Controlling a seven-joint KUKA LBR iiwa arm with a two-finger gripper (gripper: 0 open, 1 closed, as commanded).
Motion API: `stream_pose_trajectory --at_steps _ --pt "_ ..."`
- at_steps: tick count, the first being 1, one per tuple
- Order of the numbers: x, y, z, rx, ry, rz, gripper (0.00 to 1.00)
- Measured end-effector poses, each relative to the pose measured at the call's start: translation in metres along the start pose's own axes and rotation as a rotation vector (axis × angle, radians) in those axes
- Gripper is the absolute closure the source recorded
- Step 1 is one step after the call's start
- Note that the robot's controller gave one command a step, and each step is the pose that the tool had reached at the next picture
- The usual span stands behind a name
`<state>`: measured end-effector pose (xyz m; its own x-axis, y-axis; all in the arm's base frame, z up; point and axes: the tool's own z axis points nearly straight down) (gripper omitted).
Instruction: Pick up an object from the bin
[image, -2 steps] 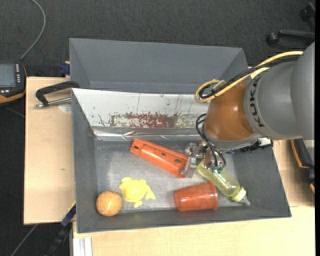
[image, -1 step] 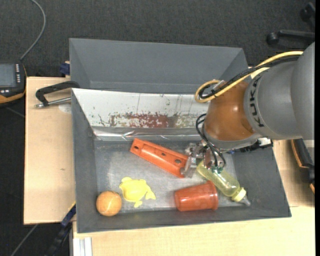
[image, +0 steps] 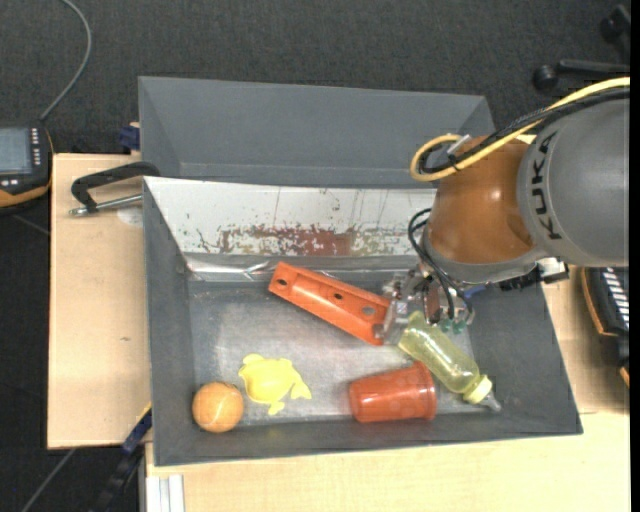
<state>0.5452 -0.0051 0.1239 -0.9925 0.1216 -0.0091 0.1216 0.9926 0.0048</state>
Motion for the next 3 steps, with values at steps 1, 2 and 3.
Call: stream_pose_trajectory --at_steps 1,2,3 --pt "-0.009 0.000 -0.016 -0.001 -0.016 0.001 1.00" --pt "0.001 0.005 -0.033 0.000 0.006 -0.001 1.00" --pt "-0.016 0.004 -0.097 -0.002 -0.013 -0.026 1.00"
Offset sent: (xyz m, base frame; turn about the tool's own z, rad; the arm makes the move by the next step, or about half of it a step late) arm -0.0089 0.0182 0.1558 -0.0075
